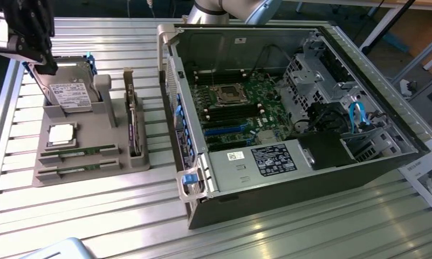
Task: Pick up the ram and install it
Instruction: 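Pick up the ram and move it above insertion slot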
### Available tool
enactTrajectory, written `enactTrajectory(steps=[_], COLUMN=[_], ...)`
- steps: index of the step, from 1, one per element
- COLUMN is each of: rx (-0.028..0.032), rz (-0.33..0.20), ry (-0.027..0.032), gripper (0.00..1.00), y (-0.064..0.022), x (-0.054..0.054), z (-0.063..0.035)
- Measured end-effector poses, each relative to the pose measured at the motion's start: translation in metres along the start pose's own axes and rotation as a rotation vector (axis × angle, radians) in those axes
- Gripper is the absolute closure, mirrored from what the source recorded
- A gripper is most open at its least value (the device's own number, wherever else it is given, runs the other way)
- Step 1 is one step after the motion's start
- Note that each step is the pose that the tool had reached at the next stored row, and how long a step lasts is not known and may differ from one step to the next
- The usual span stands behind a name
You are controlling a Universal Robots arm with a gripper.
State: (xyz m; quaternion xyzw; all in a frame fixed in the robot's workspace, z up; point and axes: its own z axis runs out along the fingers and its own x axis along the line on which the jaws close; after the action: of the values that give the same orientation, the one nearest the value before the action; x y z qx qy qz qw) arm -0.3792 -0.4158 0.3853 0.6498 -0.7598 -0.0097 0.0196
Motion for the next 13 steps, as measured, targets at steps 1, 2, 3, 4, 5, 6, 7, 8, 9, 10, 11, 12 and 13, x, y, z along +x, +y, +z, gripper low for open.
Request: enactTrajectory(steps=[1,2,3,4,5,6,7,8,9,10,11,12,13], rx=[0.0007,0.001,0.0013,0.0015,0.0016,0.0016,0.0017,0.0017,0.0018,0.002,0.0021,0.0023,0.0024], rz=[-0.039,-0.056,-0.073,-0.089,-0.095,-0.096,-0.097,-0.1,-0.106,-0.114,-0.123,-0.13,-0.138], ry=[0.0016,0.0023,0.003,0.0037,0.0038,0.004,0.004,0.0041,0.0044,0.0047,0.0051,0.0053,0.0056], gripper=[0.9,0.9,0.9,0.9,0.9,0.9,0.9,0.9,0.9,0.9,0.9,0.9,0.9], y=[0.0,0.0,0.0,0.0,0.0,0.0,0.0,0.0,0.0,0.0,0.0,0.0,0.0], x=[0.0,0.0,0.0,0.0,0.0001,0.0001,0.0002,0.0002,0.0002,0.0003,0.0003,0.0003,0.0002], z=[0.0,0.0,0.0,0.0,0.0,0.0,0.0,0.0,0.0,0.0,0.0,0.0,0.0])
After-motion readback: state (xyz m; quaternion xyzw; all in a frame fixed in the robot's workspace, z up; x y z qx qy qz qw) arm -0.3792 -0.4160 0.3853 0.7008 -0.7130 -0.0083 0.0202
